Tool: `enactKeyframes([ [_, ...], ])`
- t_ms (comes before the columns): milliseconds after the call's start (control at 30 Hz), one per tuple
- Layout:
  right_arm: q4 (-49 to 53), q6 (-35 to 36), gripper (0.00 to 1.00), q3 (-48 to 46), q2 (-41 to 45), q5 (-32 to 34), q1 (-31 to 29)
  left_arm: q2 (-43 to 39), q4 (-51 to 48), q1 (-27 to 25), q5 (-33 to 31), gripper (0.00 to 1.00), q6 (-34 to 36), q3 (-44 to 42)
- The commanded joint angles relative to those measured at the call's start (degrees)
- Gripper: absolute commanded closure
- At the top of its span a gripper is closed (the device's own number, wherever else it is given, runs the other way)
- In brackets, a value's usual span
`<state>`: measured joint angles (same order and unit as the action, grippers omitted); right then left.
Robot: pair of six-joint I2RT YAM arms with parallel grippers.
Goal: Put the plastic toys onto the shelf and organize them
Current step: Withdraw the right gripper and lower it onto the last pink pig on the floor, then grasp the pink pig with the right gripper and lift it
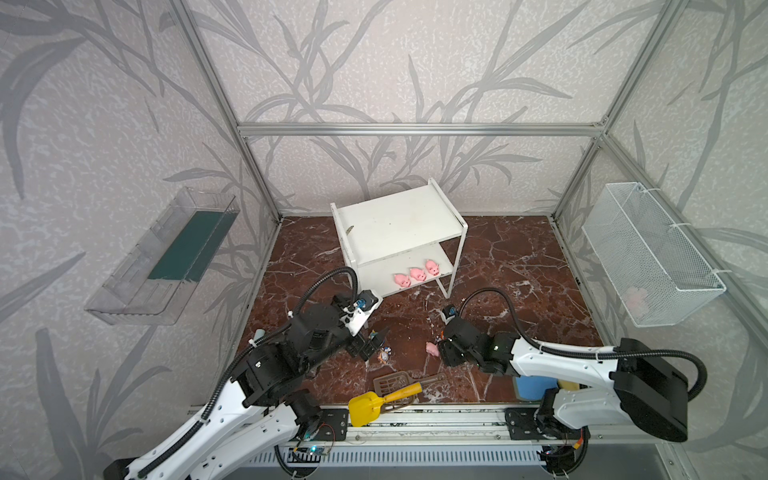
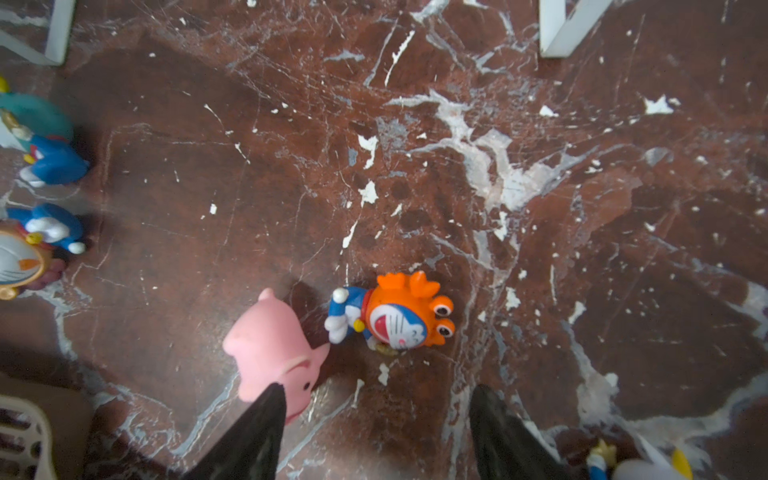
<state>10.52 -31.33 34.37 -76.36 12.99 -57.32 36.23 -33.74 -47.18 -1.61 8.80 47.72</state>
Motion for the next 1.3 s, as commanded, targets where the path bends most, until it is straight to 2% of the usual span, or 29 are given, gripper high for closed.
enactKeyframes([
  [0, -1.52, 1.05, 0.29, 1.75, -0.42, -1.34, 0.0, 0.65, 0.45, 0.24, 1.48, 0.01, -0.36, -0.19],
  [233, -3.01, 1.27, 0.29, 2.21, -4.42, -3.59, -0.18, 3.13, -0.27, 0.24, 3.79, 0.01, -0.62, 0.27],
  [400, -1.85, 1.01, 0.29, 2.51, -6.75, -2.31, -0.95, 4.37, -0.47, 0.18, 4.35, 0.01, -0.83, 0.62],
  [600, -0.65, 0.36, 0.29, 2.38, -6.74, -1.04, -5.95, 4.23, -0.19, 0.24, 4.56, 0.01, -0.89, 0.55],
  [867, -2.14, 1.17, 0.3, 1.58, -6.17, -1.3, -5.98, 4.56, -0.28, 0.2, 4.68, 0.01, -1.06, 0.78],
  [1267, -8.13, 5.67, 0.46, 0.94, -7.89, -5.81, -6.14, 4.29, -0.32, 0.22, 4.39, 0.01, -1.06, 0.78],
])
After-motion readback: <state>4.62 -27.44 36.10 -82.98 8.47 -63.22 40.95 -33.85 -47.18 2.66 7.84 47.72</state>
